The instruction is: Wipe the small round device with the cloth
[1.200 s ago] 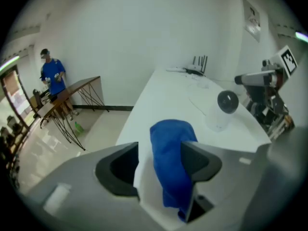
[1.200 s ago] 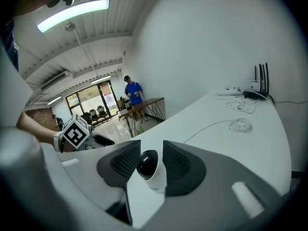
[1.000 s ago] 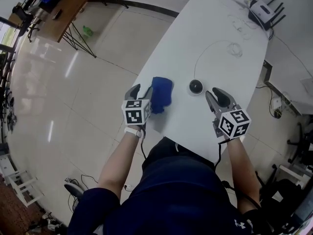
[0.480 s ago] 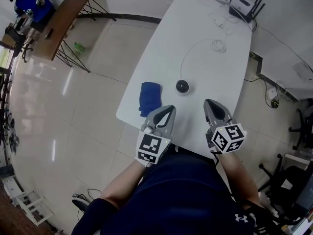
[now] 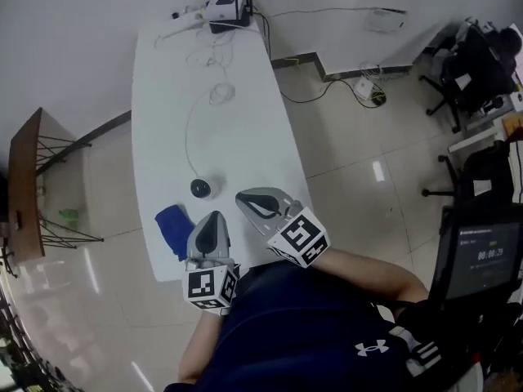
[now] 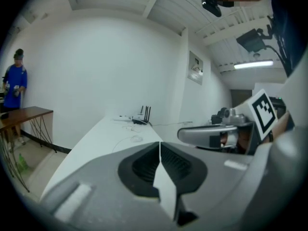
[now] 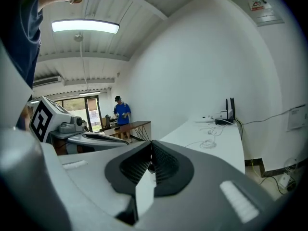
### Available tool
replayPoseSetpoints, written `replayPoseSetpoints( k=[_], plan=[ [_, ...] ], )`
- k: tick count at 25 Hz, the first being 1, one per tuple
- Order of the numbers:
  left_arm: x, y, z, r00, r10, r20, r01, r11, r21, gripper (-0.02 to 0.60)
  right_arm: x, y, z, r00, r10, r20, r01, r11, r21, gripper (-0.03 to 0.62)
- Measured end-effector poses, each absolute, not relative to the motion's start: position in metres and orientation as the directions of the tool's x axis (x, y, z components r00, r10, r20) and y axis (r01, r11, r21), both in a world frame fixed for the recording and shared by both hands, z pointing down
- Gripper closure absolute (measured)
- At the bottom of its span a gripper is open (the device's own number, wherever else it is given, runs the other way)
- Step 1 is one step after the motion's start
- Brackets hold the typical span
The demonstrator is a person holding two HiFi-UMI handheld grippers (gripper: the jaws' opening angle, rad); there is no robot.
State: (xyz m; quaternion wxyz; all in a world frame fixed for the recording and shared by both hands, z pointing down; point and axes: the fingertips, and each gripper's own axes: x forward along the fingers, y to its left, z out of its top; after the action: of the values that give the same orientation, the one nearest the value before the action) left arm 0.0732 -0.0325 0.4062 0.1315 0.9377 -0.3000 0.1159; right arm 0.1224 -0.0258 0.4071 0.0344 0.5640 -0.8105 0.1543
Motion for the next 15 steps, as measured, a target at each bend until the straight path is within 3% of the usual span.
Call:
replayPoseSetpoints(
  k=[10,15],
  plan=[
    [0.135,0.004,0.411,0.865,-0.395,0.31,-0.463,-0.866,0.189,0.574,0.172,0.014,0.399,-0.24,-0.943,0.232,-0.963,0.201,-0.183,0.582],
    [0.135,0.01,0.417,0.888,-0.338,0.312,-0.411,-0.887,0.209,0.574,0.169,0.021,0.406,-0.189,-0.949,0.253,-0.972,0.144,-0.184,0.582]
  ],
)
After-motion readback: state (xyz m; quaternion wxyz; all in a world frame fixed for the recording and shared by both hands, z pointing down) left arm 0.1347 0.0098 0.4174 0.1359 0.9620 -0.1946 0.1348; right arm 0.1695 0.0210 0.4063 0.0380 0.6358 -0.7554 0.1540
